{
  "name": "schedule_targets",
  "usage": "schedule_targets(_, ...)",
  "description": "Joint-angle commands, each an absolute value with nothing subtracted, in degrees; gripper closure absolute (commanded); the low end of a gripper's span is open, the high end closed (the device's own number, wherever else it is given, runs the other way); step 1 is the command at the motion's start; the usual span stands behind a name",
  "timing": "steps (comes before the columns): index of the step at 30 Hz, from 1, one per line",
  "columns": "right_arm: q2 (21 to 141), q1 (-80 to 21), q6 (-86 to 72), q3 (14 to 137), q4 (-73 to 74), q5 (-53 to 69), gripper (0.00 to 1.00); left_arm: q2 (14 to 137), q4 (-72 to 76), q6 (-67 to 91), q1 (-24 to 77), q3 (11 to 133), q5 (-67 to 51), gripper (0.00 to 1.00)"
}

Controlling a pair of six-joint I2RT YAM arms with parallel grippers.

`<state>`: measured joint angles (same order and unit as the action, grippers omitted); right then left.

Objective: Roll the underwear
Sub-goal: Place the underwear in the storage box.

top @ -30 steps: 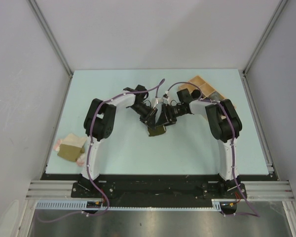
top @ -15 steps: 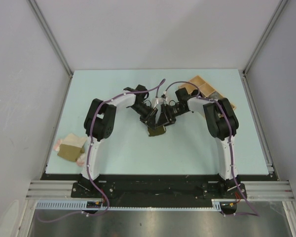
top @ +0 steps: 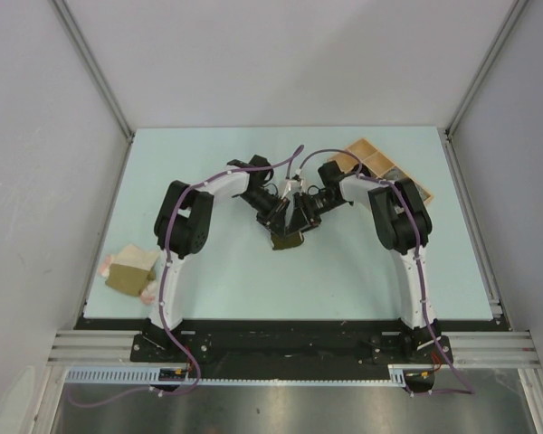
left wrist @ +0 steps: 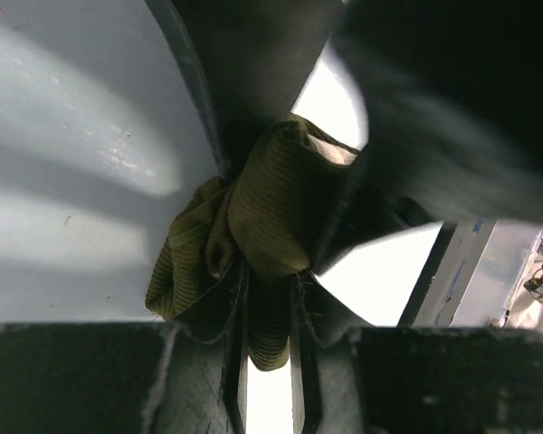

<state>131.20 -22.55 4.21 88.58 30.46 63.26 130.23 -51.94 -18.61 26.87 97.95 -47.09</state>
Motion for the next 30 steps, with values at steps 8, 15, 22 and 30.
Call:
schedule_targets(8,138.78,-26.81,8.79,86.13,39.29,56.34,0.88,131.67,-45.36,-20.74,28.57,93.79,-32.70,0.77)
schedule_targets(15,137.55,-24.17,7.21,84.29,35.77,58.70,0.98,124.73,-38.24,-17.23,26.90,88.86,-33.56,0.67)
schedule_targets(22,135.97,-23.03,7.12,83.58,33.67,62.31,1.00,115.15,-31.47,-14.33,24.26,83.50,-34.90,0.53)
schedule_targets(30,132.63,-21.89,6.95,82.62,32.08,64.42,1.00,104.26,-21.46,-8.80,20.49,75.59,-35.86,0.43)
